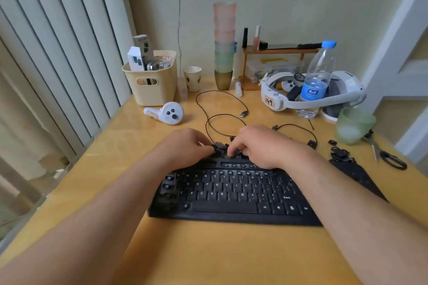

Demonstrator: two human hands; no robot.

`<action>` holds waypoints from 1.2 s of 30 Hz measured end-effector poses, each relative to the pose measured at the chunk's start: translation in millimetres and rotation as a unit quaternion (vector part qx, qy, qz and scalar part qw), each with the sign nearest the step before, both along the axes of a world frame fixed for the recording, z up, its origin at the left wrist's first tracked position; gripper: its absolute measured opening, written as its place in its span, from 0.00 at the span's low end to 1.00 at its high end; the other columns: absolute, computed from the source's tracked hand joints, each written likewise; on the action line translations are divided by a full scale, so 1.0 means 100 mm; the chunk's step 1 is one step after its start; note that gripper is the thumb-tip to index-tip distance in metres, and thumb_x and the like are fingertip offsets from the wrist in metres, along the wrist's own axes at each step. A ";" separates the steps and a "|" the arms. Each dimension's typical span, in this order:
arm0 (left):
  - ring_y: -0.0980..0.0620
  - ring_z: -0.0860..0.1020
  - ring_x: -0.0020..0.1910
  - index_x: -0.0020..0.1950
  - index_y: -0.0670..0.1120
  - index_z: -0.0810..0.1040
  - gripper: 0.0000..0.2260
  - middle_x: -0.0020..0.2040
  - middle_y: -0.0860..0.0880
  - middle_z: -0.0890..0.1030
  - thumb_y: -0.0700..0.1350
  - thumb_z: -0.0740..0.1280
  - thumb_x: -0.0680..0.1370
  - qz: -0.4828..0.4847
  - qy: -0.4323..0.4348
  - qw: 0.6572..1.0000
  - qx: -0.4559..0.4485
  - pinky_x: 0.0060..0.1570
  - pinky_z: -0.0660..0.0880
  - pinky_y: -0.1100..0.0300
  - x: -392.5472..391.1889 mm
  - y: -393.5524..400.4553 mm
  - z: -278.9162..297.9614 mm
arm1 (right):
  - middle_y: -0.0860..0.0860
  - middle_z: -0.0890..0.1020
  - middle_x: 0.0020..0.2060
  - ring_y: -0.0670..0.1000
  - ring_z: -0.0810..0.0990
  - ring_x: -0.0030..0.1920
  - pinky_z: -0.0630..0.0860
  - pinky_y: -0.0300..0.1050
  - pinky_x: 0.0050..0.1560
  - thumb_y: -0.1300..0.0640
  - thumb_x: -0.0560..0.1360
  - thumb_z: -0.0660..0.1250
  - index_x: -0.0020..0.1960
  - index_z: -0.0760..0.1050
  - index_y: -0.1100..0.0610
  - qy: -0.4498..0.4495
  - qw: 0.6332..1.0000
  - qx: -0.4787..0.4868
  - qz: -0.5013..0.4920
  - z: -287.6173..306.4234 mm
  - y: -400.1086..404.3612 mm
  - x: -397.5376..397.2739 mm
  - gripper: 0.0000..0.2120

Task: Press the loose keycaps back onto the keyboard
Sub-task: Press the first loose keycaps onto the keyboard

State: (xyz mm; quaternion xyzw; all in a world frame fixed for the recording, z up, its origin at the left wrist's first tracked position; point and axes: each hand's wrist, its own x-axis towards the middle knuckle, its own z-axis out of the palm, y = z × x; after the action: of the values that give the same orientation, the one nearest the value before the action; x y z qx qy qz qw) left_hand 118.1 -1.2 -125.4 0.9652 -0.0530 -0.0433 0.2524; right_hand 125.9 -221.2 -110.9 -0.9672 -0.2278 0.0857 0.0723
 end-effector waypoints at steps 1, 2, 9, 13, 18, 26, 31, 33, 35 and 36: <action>0.58 0.80 0.51 0.56 0.59 0.85 0.10 0.51 0.59 0.83 0.59 0.71 0.77 -0.001 0.004 1.000 0.008 0.55 0.77 0.57 0.02 -0.01 -0.02 | 0.42 0.76 0.52 0.48 0.78 0.53 0.80 0.51 0.55 0.68 0.80 0.62 0.54 0.82 0.34 0.001 1.000 0.004 0.005 -0.01 -0.01 0.02 0.28; 0.59 0.80 0.51 0.55 0.59 0.85 0.10 0.50 0.60 0.83 0.59 0.72 0.76 -0.002 0.004 1.000 0.012 0.54 0.77 0.58 0.05 0.00 -0.04 | 0.41 0.75 0.51 0.48 0.78 0.53 0.80 0.50 0.55 0.66 0.81 0.63 0.54 0.82 0.35 0.002 1.000 0.007 0.010 -0.03 -0.01 0.05 0.25; 0.58 0.82 0.46 0.49 0.58 0.85 0.05 0.44 0.59 0.85 0.54 0.76 0.75 0.005 0.035 0.999 -0.032 0.49 0.78 0.59 0.17 0.04 -0.10 | 0.38 0.75 0.48 0.43 0.76 0.46 0.72 0.40 0.43 0.60 0.82 0.65 0.46 0.81 0.38 -0.011 0.998 0.061 -0.017 -0.15 -0.07 0.06 0.17; 0.56 0.83 0.43 0.49 0.57 0.84 0.06 0.43 0.57 0.85 0.53 0.78 0.74 0.011 0.047 0.998 -0.051 0.44 0.76 0.59 0.19 0.03 -0.10 | 0.43 0.82 0.53 0.46 0.81 0.46 0.77 0.43 0.47 0.54 0.82 0.64 0.56 0.84 0.44 -0.043 0.986 0.145 -0.068 -0.07 0.11 0.09 0.11; 0.56 0.83 0.46 0.51 0.57 0.85 0.05 0.43 0.58 0.86 0.54 0.75 0.77 0.000 0.046 0.996 -0.082 0.48 0.77 0.58 0.12 0.12 -0.07 | 0.46 0.81 0.47 0.49 0.80 0.47 0.80 0.47 0.49 0.43 0.76 0.71 0.52 0.83 0.49 -0.054 0.982 0.141 -0.114 -0.10 0.45 0.15 0.11; 0.57 0.80 0.43 0.50 0.57 0.85 0.02 0.44 0.53 0.85 0.50 0.73 0.79 0.007 -0.003 0.978 -0.208 0.51 0.78 0.57 -0.11 0.34 -0.23 | 0.48 0.82 0.51 0.50 0.80 0.48 0.80 0.45 0.47 0.52 0.73 0.74 0.56 0.83 0.50 -0.082 0.978 0.120 -0.152 -0.19 0.49 0.20 0.12; 0.58 0.80 0.43 0.51 0.57 0.86 0.03 0.45 0.53 0.85 0.49 0.74 0.79 0.024 -0.042 0.968 -0.246 0.49 0.76 0.60 -0.13 0.35 -0.30 | 0.48 0.84 0.50 0.51 0.81 0.50 0.81 0.48 0.52 0.50 0.76 0.75 0.59 0.83 0.49 -0.160 0.971 0.136 -0.117 -0.11 0.41 0.03 0.12; 0.60 0.81 0.46 0.54 0.58 0.85 0.05 0.46 0.55 0.85 0.51 0.74 0.79 0.012 -0.057 0.968 -0.245 0.51 0.77 0.62 -0.16 0.34 -0.28 | 0.47 0.85 0.50 0.51 0.81 0.50 0.80 0.47 0.51 0.50 0.76 0.74 0.58 0.83 0.49 -0.218 0.960 0.144 -0.099 -0.07 0.37 -0.06 0.11; 0.62 0.81 0.49 0.59 0.58 0.84 0.10 0.47 0.58 0.85 0.53 0.75 0.78 -0.009 -0.086 0.969 -0.231 0.53 0.75 0.64 -0.21 0.33 -0.23 | 0.46 0.85 0.48 0.49 0.80 0.46 0.79 0.48 0.50 0.50 0.76 0.75 0.57 0.83 0.49 -0.258 0.947 0.178 -0.072 -0.04 0.33 -0.16 0.11; 0.62 0.81 0.51 0.62 0.58 0.83 0.13 0.48 0.60 0.86 0.54 0.75 0.78 -0.023 -0.100 0.969 -0.224 0.54 0.74 0.64 -0.23 0.32 -0.20 | 0.45 0.85 0.46 0.49 0.80 0.45 0.79 0.49 0.49 0.50 0.75 0.76 0.55 0.84 0.49 -0.268 0.943 0.193 -0.050 -0.03 0.32 -0.20 0.10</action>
State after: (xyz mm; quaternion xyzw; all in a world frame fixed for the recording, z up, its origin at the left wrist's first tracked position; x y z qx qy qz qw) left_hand 95.2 31.2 -145.7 0.8819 -0.1088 0.0601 0.4547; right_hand 106.0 -189.4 -114.3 -0.9320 -0.2024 -0.2261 0.1983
